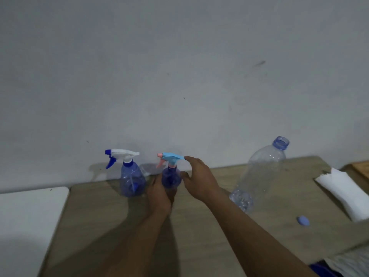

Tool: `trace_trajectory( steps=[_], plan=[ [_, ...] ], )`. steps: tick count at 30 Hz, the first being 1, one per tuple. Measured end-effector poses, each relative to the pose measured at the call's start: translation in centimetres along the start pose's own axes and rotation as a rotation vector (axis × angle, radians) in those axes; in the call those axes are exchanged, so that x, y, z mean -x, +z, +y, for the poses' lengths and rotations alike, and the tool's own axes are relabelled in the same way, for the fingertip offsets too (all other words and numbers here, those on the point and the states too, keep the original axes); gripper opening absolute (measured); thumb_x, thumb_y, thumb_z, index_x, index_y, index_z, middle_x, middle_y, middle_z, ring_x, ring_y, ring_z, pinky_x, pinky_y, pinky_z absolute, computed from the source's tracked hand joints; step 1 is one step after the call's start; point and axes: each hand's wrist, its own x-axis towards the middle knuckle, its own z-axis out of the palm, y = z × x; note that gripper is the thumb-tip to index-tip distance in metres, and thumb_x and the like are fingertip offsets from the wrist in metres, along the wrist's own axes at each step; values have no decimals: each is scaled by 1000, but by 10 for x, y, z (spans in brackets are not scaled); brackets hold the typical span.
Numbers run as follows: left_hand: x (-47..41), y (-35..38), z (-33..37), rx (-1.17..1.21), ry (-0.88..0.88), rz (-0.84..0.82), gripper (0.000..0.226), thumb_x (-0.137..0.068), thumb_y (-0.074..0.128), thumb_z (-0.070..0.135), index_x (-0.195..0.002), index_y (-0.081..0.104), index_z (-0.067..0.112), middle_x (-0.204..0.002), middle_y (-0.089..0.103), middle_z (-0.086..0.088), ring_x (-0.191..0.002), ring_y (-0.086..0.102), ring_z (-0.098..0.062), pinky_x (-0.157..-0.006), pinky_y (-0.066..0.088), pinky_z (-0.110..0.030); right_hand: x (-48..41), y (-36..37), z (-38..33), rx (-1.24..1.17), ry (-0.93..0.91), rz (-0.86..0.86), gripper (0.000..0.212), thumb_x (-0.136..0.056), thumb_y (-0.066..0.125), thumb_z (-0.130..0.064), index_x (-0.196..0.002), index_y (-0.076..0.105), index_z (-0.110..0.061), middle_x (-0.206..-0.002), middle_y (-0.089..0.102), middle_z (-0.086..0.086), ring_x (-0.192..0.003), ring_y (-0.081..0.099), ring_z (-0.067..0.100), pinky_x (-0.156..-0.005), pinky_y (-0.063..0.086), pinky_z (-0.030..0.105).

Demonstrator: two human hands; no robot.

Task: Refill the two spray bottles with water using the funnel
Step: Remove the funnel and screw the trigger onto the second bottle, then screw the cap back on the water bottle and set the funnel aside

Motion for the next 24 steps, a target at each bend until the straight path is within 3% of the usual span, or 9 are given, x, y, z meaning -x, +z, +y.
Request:
trace_trajectory(
  steps=[5,7,10,14,19,24],
  plan=[
    [26,-10,9,-238,126,-103,26,-87,71,23,-110,60,18,-103,68,1,-90,62,-17,-81,53,-34,44,-20,8,94,38,-38,52,-98,59,-29,-146,46,-16,-147,51,5,-132,50,23,-107,40,32],
    [38,-11,20,-243,176,-147,38,-85,73,24,-120,60,17,-111,67,-2,-98,63,-21,-86,53,-37,63,-27,16,117,56,-44,50,-97,59,-33,-143,50,-14,-143,55,7,-129,53,24,-106,41,32],
    [53,-8,47,-213,250,-238,50,-84,73,20,-131,58,13,-125,64,-5,-116,60,-26,-98,50,-37,95,-46,31,118,107,-53,52,-97,59,-39,-141,52,-14,-140,57,8,-126,55,26,-103,42,32],
    [70,8,97,-243,346,-339,54,-85,67,13,-137,53,15,-134,59,-6,-122,56,-25,-102,46,-32,129,-80,59,135,206,-90,51,-94,61,-43,-137,56,-15,-131,63,10,-120,60,29,-100,49,37],
    [89,44,142,-253,385,-450,80,-80,74,30,-150,36,17,-150,45,-9,-135,45,-26,-110,40,-37,155,-121,105,199,294,-62,47,-94,58,-44,-132,58,-15,-128,65,10,-112,62,28,-92,50,36],
    [97,82,163,-182,316,-480,113,-66,88,41,-155,21,17,-154,37,-10,-137,42,-29,-106,41,-39,159,-149,174,255,387,-40,57,-96,58,-47,-139,50,-10,-137,57,12,-126,53,29,-99,47,38]
  ],
)
